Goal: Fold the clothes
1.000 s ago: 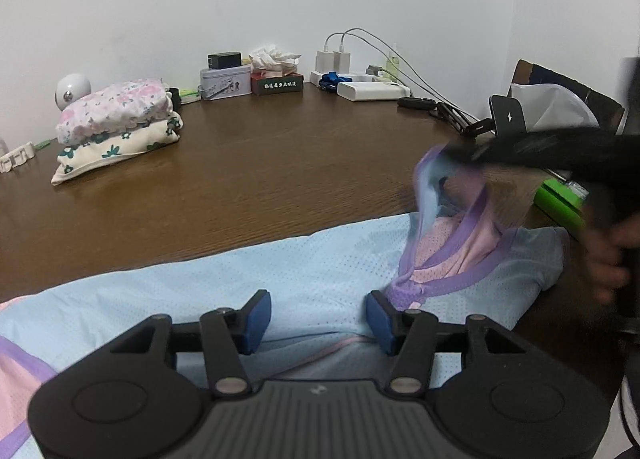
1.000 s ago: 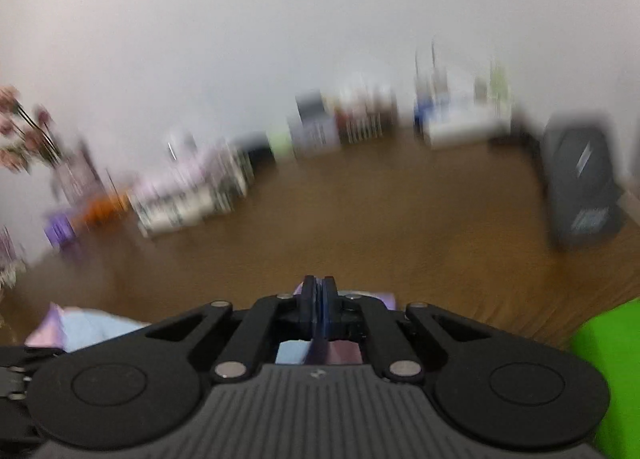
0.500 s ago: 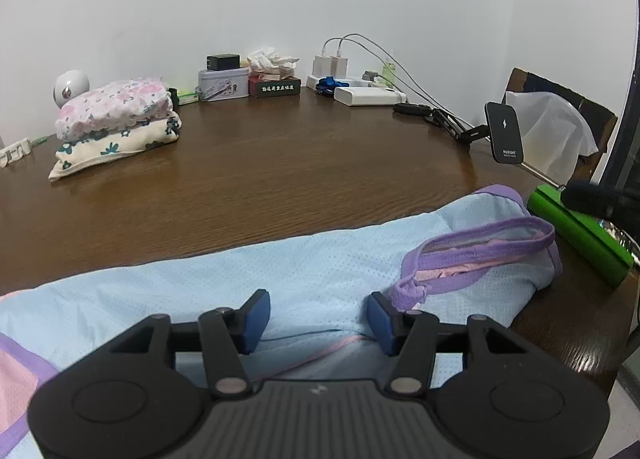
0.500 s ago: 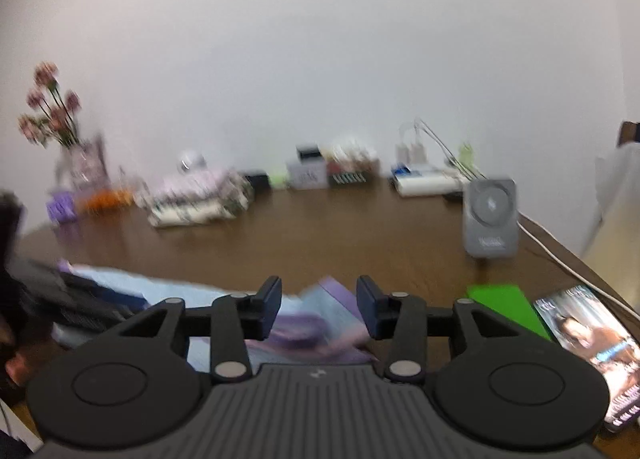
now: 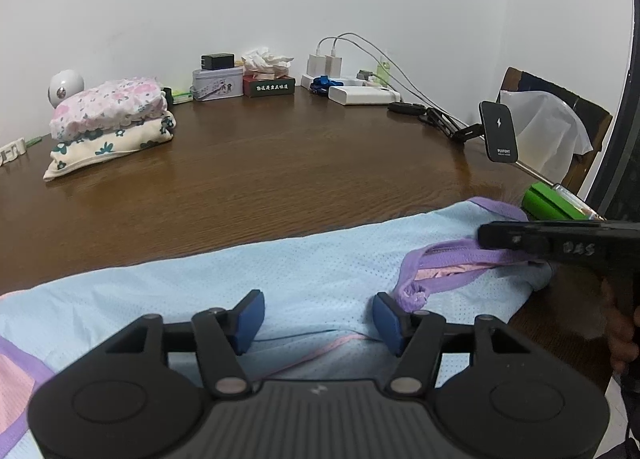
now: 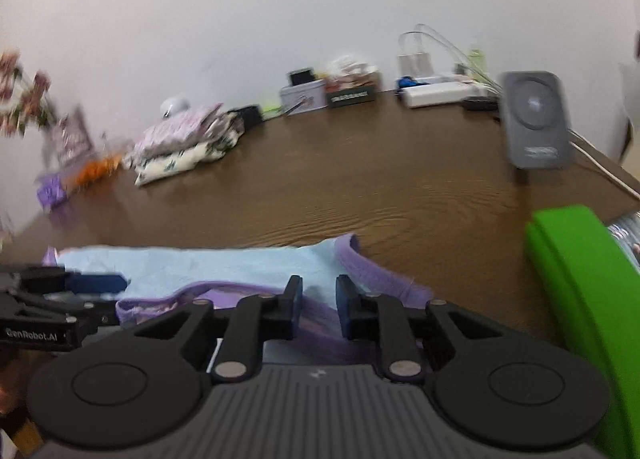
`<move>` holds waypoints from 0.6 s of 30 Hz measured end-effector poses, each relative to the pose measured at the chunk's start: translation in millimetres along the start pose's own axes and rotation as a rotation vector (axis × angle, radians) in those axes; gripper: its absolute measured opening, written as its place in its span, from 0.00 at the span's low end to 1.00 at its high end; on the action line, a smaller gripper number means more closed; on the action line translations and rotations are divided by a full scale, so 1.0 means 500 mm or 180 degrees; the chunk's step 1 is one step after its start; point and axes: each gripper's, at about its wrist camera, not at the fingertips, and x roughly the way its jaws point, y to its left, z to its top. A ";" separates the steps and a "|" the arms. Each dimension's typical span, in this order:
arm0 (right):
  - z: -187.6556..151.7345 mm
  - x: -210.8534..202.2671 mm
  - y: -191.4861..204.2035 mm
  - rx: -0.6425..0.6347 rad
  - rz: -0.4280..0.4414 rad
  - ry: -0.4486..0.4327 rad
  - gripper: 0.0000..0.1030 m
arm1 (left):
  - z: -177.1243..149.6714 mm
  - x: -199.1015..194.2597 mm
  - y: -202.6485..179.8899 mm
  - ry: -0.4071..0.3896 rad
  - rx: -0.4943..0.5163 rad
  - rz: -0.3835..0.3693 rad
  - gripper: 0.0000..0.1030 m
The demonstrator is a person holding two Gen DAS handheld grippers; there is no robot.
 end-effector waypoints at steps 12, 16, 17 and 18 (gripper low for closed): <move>-0.032 -0.091 0.010 -0.0084 -0.0112 -0.0243 0.49 | -0.002 -0.114 0.048 -0.0478 -0.0307 0.0452 0.66; -0.041 -0.058 0.007 -0.0049 -0.0202 -0.0141 0.48 | -0.024 -0.147 0.099 -0.0508 -0.0554 0.0698 0.66; -0.044 -0.055 0.010 -0.0099 -0.0234 -0.0132 0.48 | -0.030 -0.153 0.114 -0.0506 -0.0615 0.0768 0.66; -0.047 -0.052 0.013 -0.0150 -0.0265 -0.0122 0.48 | -0.035 -0.160 0.129 -0.0503 -0.0676 0.0838 0.66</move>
